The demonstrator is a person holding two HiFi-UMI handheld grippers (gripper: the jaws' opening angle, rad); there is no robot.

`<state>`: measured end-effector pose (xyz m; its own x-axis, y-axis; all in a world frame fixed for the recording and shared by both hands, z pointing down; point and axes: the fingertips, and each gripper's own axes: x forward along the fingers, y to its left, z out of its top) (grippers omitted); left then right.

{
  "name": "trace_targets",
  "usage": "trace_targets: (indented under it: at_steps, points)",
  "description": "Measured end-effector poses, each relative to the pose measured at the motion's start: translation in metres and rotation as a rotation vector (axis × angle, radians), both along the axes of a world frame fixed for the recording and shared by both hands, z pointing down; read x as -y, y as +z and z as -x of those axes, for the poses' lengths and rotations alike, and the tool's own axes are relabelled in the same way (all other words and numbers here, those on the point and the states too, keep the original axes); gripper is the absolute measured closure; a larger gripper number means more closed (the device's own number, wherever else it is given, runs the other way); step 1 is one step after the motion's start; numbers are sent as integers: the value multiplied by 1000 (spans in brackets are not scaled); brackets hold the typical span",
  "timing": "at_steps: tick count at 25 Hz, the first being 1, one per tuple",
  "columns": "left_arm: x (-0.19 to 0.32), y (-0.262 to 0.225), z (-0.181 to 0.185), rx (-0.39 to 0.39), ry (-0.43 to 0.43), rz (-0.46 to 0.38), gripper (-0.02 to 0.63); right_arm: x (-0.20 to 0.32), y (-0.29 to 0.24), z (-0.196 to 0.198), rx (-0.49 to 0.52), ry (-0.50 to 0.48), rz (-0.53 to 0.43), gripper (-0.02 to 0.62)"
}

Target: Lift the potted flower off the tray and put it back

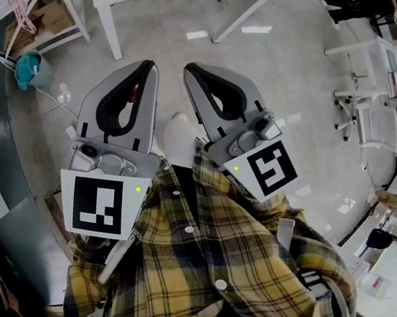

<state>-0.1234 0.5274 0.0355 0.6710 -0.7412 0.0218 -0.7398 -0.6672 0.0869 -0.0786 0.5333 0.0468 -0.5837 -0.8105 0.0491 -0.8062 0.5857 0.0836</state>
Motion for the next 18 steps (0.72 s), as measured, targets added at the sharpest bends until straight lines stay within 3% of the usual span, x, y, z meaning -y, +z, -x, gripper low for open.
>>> trace_targets:
  at_steps: [18]
  points:
    - [-9, -2, -7, 4, 30, -26, 597, -15, -2, -17, 17, 72, -13, 597]
